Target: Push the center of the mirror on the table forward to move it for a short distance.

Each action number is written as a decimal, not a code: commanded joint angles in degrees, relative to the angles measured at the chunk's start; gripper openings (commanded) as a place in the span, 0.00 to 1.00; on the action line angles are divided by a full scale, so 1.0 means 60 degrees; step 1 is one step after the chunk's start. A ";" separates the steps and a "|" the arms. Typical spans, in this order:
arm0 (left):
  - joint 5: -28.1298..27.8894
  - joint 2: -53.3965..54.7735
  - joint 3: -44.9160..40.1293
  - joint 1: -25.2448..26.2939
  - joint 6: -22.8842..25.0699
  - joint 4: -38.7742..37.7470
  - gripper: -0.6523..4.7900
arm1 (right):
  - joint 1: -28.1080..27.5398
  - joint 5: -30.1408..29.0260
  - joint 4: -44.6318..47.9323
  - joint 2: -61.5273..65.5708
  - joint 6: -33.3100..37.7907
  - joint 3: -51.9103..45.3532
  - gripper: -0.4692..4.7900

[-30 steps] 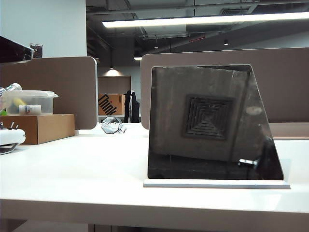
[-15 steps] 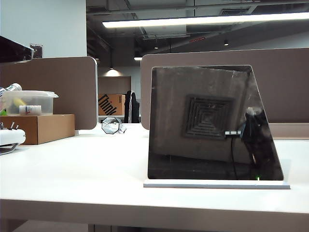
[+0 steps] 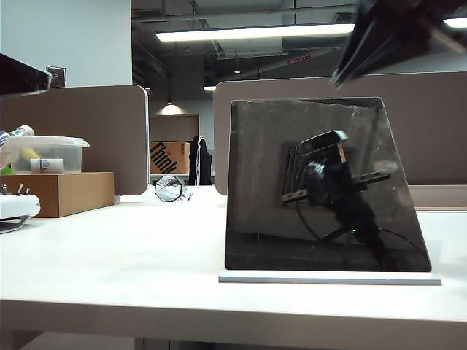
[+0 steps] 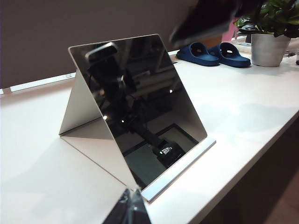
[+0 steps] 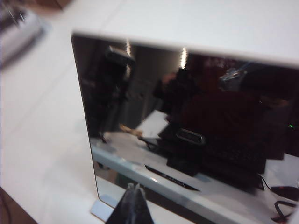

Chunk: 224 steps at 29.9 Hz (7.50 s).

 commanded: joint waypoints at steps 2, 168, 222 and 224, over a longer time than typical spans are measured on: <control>0.0051 -0.0004 -0.0004 -0.0007 0.0004 0.0095 0.11 | 0.0863 0.1348 0.0474 0.0856 0.0036 0.0040 0.07; 0.0146 0.0000 -0.0004 0.6870 0.0004 0.0095 0.11 | -0.2149 0.0404 -0.3483 -0.6849 -0.2415 0.1129 0.08; 0.0142 0.0000 -0.0004 0.6870 0.0004 0.0091 0.11 | -0.4801 0.0947 0.4167 -1.0338 -0.2444 -0.8349 0.08; 0.0138 0.0000 -0.0004 0.6870 0.0004 0.0091 0.11 | -0.4736 0.0943 0.4160 -1.0338 -0.2616 -0.8349 0.08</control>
